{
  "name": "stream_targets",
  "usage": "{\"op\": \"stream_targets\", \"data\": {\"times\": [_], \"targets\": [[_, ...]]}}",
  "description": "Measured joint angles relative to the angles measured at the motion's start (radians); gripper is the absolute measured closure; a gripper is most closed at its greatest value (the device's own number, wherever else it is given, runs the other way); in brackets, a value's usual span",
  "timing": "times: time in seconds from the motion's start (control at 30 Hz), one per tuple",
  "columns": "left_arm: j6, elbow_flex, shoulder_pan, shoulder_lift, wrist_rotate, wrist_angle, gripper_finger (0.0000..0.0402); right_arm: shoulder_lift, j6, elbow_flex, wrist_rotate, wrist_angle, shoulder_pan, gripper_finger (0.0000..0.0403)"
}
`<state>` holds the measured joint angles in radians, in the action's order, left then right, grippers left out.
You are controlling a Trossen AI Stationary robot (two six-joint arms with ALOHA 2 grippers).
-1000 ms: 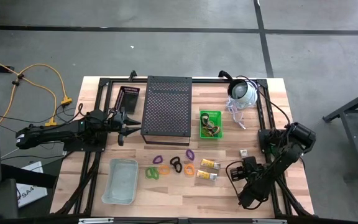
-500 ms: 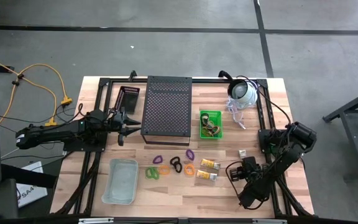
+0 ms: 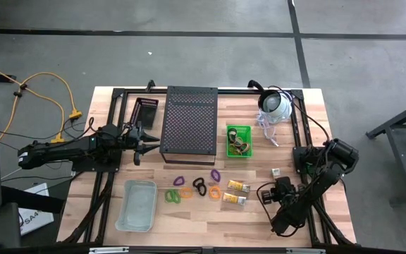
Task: Pick & Place Office Desk Supplies
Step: Put the top right crayon box into the black basket
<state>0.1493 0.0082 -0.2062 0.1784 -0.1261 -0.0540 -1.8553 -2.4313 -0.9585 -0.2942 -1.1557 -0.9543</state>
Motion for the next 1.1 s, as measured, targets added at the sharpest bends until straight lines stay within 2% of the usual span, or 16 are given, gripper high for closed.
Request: {"op": "stream_targets", "data": {"times": [0.17,0.37,0.63,0.83,1.0,1.1], "targets": [[0.0,0.0,0.0,0.0,0.0,0.0,0.0284,0.019,0.015,0.0,-0.082,-0.02,-0.002,0.0275],[0.0,0.0,0.0,0.0,0.0,0.0,0.0284,0.076,0.063,0.0,-0.234,-0.027,-0.002,0.0275],[0.0,0.0,0.0,0.0,0.0,0.0,0.0284,0.195,0.255,0.0,-0.464,0.06,0.006,0.0275],[0.0,0.0,0.0,0.0,0.0,0.0,0.0284,0.266,0.572,-0.001,-0.575,0.314,0.056,0.0275],[0.0,0.0,0.0,0.0,0.0,0.0,0.0284,0.279,0.925,-0.001,-0.583,0.618,0.121,0.0275],[0.0,0.0,0.0,0.0,0.0,0.0,0.0284,0.28,1.125,-0.002,-0.541,0.802,0.177,0.0275]]}}
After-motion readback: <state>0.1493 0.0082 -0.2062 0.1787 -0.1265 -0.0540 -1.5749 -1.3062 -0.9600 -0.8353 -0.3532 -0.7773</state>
